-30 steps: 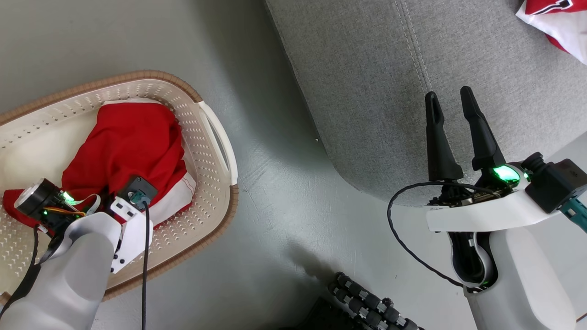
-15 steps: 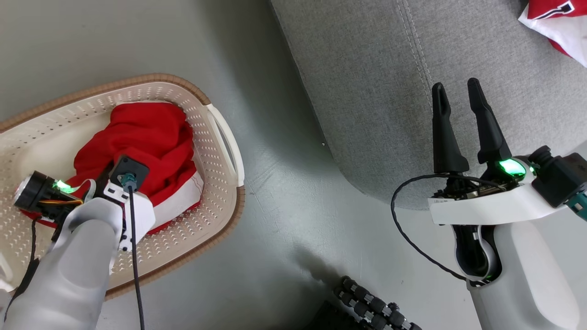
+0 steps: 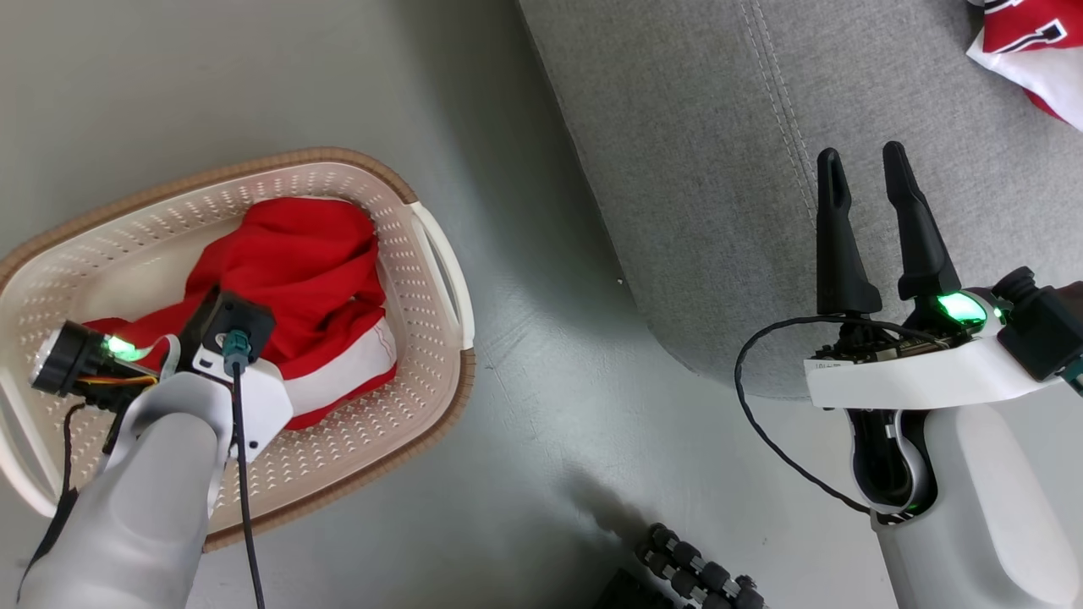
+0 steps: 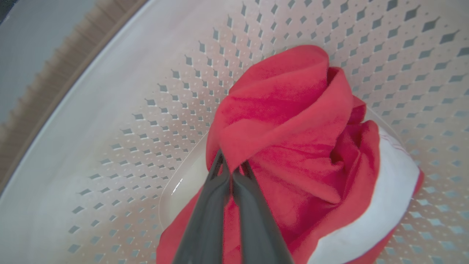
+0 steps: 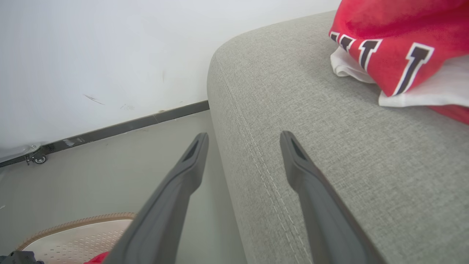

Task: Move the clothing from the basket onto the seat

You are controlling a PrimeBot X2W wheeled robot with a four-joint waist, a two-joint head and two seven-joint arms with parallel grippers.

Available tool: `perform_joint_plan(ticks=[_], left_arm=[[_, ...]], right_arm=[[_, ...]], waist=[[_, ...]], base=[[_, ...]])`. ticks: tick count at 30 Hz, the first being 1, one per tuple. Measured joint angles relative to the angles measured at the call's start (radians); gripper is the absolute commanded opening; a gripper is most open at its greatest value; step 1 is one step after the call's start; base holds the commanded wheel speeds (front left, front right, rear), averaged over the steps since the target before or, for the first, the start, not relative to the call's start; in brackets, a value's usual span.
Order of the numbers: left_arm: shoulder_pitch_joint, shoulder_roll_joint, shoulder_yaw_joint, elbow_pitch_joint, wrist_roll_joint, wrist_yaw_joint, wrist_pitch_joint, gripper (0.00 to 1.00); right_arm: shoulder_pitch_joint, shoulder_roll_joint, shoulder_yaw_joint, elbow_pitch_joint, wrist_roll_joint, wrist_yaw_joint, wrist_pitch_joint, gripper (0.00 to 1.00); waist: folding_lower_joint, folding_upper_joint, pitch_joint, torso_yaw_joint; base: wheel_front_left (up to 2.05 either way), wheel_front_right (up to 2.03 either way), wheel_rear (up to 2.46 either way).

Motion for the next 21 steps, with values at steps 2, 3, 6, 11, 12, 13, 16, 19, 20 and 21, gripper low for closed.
perform_joint_plan(ticks=[2,3,6,11,12,13,16,19,20,21], left_arm=[[0.013,-0.003,0.003,-0.007,-0.009,0.006,-0.005,0.00],[0.020,-0.003,0.005,-0.013,-0.012,0.007,-0.013,0.00],[0.027,-0.007,0.009,-0.032,-0.022,0.019,-0.022,0.00],[0.027,-0.010,0.016,-0.073,-0.028,0.028,-0.035,0.00],[0.028,-0.012,0.018,-0.081,-0.032,0.030,-0.039,0.00],[0.030,-0.014,0.021,-0.091,-0.035,0.032,-0.040,0.00],[0.042,-0.031,0.029,-0.122,-0.045,0.046,-0.048,0.00],[0.064,-0.045,0.032,-0.146,-0.056,0.055,-0.049,0.00],[0.070,-0.045,0.033,-0.156,-0.060,0.055,-0.049,0.00],[0.074,-0.045,0.037,-0.164,-0.062,0.057,-0.052,0.00]], right_arm=[[0.000,0.000,-0.004,0.002,-0.007,0.000,0.000,1.00],[0.000,0.000,-0.005,0.003,-0.009,0.000,0.000,1.00],[0.000,0.000,-0.009,0.004,-0.017,0.000,0.000,1.00],[-0.001,0.000,-0.020,0.004,-0.033,0.000,-0.001,1.00],[-0.001,0.000,-0.023,0.004,-0.035,0.000,-0.001,1.00],[-0.001,0.000,-0.027,0.004,-0.039,0.000,-0.001,1.00],[-0.003,-0.001,-0.034,0.004,-0.049,0.000,-0.001,1.00],[-0.016,-0.001,-0.039,0.004,-0.062,0.000,-0.001,1.00],[-0.022,-0.001,-0.042,0.003,-0.066,0.000,-0.001,1.00],[-0.023,-0.001,-0.044,0.002,-0.073,0.000,-0.002,1.00]], waist=[[0.0000,0.0000,-0.006,0.006],[0.0000,0.0000,-0.010,0.010],[0.0000,0.0000,-0.021,0.020],[0.0000,0.0000,-0.041,0.038],[0.0000,0.0000,-0.046,0.042],[0.0000,0.0000,-0.050,0.046],[0.0000,0.0000,-0.064,0.058],[0.0000,0.0000,-0.080,0.071],[0.0000,0.0000,-0.085,0.075],[0.0000,0.0000,-0.091,0.080]], base=[[0.00,0.00,0.00],[0.00,0.00,0.00],[0.00,0.00,0.00],[0.00,0.00,0.00],[0.00,0.00,0.00],[0.00,0.00,0.00],[0.00,0.00,0.00],[0.00,0.00,0.00],[0.00,0.00,0.00],[0.00,0.00,0.00]])
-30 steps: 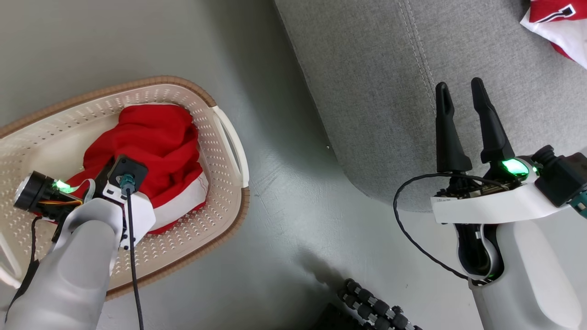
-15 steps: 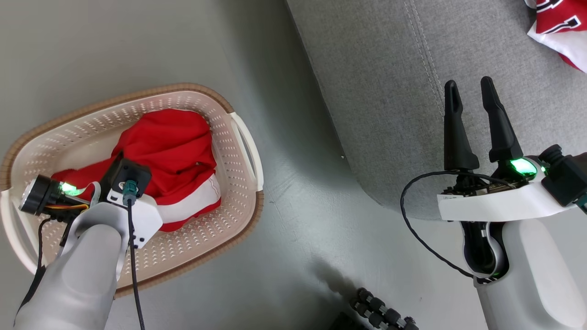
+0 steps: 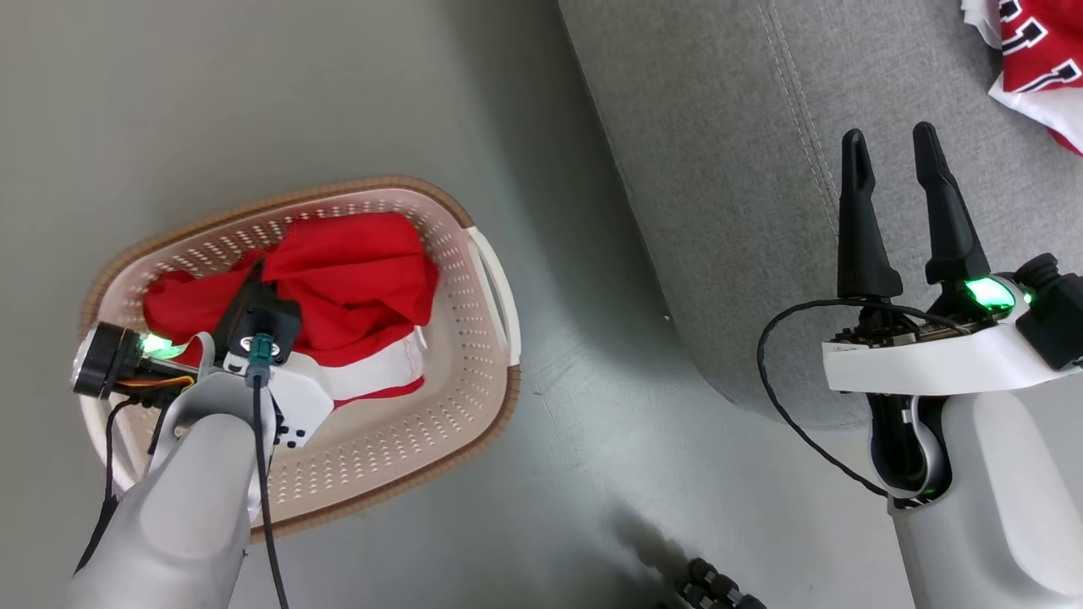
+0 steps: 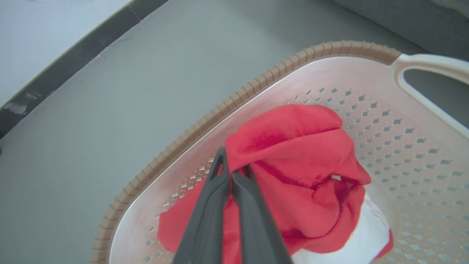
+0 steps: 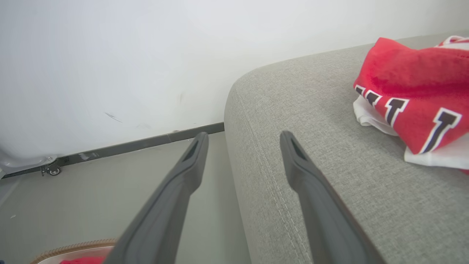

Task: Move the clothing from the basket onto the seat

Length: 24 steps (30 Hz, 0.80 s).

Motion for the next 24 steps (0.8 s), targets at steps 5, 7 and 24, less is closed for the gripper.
perform_joint_plan(ticks=[5,7,24], left_arm=[[0.028,-0.017,0.023,-0.069,-0.031,0.018,-0.004,0.00],[0.037,-0.029,0.023,-0.094,-0.033,0.028,-0.004,0.00],[0.123,-0.059,0.034,-0.363,-0.069,0.053,-0.004,0.00]], right_arm=[[0.001,-0.001,-0.018,0.001,-0.038,0.000,0.000,1.00],[0.001,-0.001,-0.021,0.001,-0.042,0.000,0.000,1.00],[-0.003,-0.003,-0.054,0.019,-0.143,0.000,-0.003,1.00]], waist=[[0.0000,0.0000,-0.036,0.030],[0.0000,0.0000,-0.049,0.042],[-0.0001,0.0000,-0.177,0.140]], base=[[0.00,0.00,0.00],[0.00,0.00,0.00],[0.00,0.00,0.00]])
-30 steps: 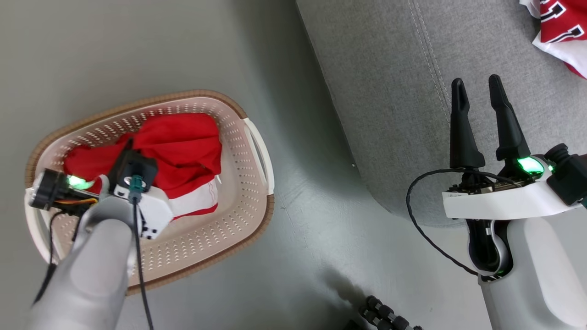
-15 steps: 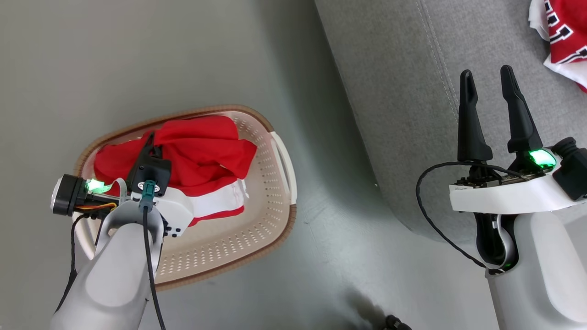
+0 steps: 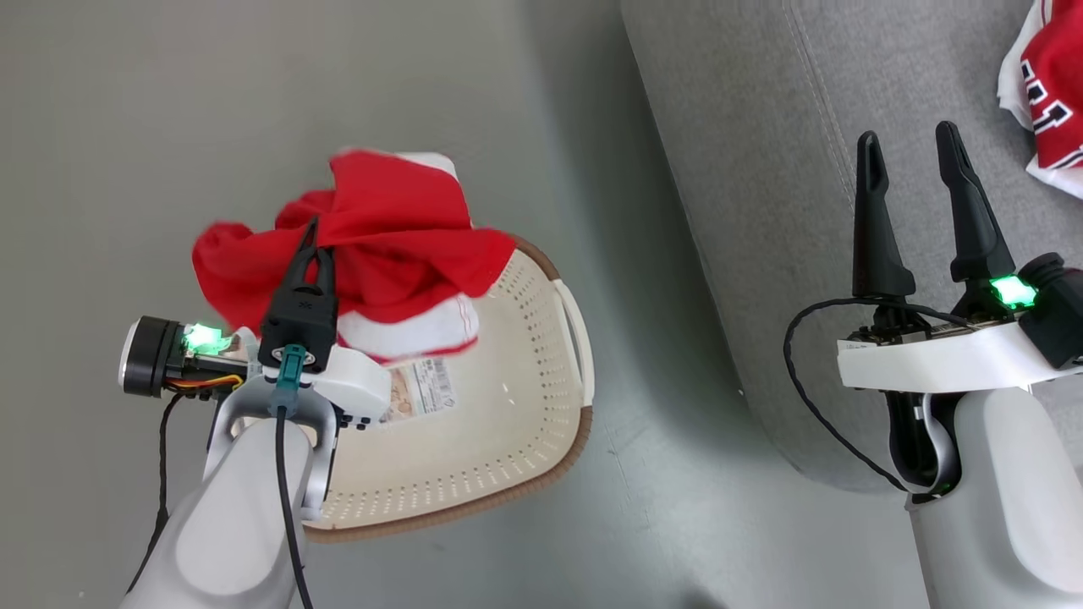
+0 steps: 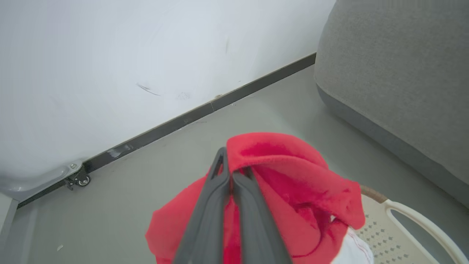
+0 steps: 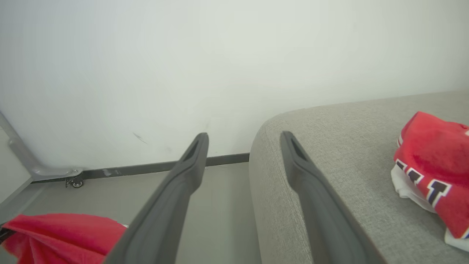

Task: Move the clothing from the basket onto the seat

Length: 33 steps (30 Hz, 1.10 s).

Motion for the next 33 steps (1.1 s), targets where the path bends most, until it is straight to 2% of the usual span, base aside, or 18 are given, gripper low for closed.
perform_joint_plan(ticks=[20,33], left_arm=[[0.090,-0.044,0.015,-0.224,-0.059,0.000,-0.006,0.00],[0.171,-0.055,0.011,-0.298,-0.078,-0.011,-0.008,0.00]], right_arm=[[0.017,-0.006,0.031,0.035,-0.072,0.000,-0.001,1.00],[0.099,-0.044,0.062,0.078,-0.091,0.000,-0.002,1.00]], waist=[[0.0000,0.0000,-0.194,0.085],[0.0000,0.0000,-0.343,0.140]], base=[[0.00,0.00,0.00],[0.00,0.00,0.00]])
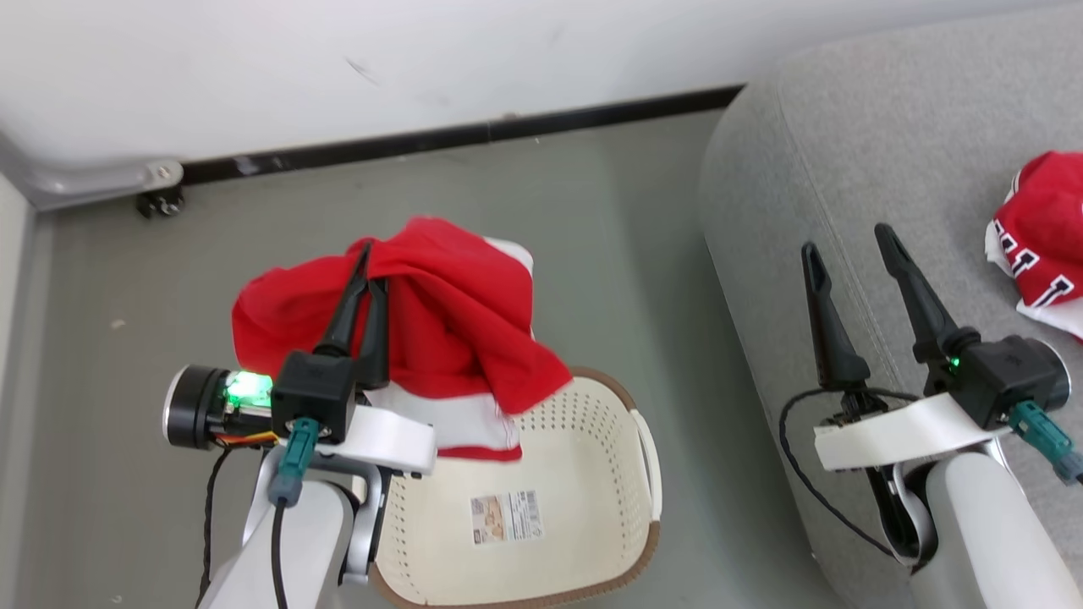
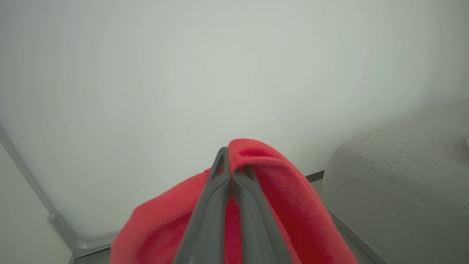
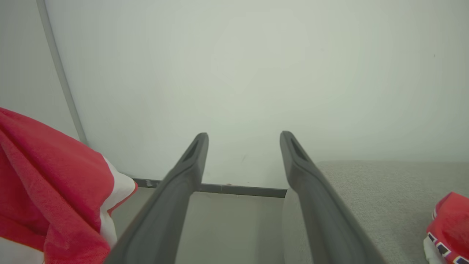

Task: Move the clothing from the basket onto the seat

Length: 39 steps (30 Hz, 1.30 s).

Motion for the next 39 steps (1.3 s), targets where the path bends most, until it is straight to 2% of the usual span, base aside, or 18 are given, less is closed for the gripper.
perform_joint_plan(ticks=[15,22,31,36,39], left_arm=[[0.051,0.014,-0.042,-0.030,-0.002,-0.043,0.000,0.00],[0.049,0.027,-0.076,-0.045,0.002,-0.083,0.000,0.00],[0.031,0.018,-0.117,-0.035,0.003,-0.130,0.000,0.00],[0.022,-0.001,-0.131,-0.016,0.004,-0.140,0.000,0.00],[0.019,-0.003,-0.139,-0.016,0.007,-0.143,0.000,0.00]], right_arm=[[0.064,-0.044,0.112,0.024,0.003,0.000,0.037,1.00],[0.076,-0.093,0.227,0.023,0.025,0.000,0.077,1.00],[0.075,-0.148,0.439,-0.021,0.090,0.000,0.139,1.00],[0.075,-0.173,0.546,-0.081,0.166,0.000,0.159,1.00],[0.075,-0.179,0.577,-0.112,0.199,0.000,0.171,1.00]], waist=[[0.0000,0.0000,-0.142,0.077],[0.0000,0.0000,-0.192,0.112],[0.0000,0.0000,-0.241,0.146],[0.0000,0.0000,-0.266,0.156],[0.0000,0.0000,-0.269,0.155]], base=[[0.00,0.00,0.00],[0.00,0.00,0.00],[0.00,0.00,0.00],[0.00,0.00,0.00],[0.00,0.00,0.00]])
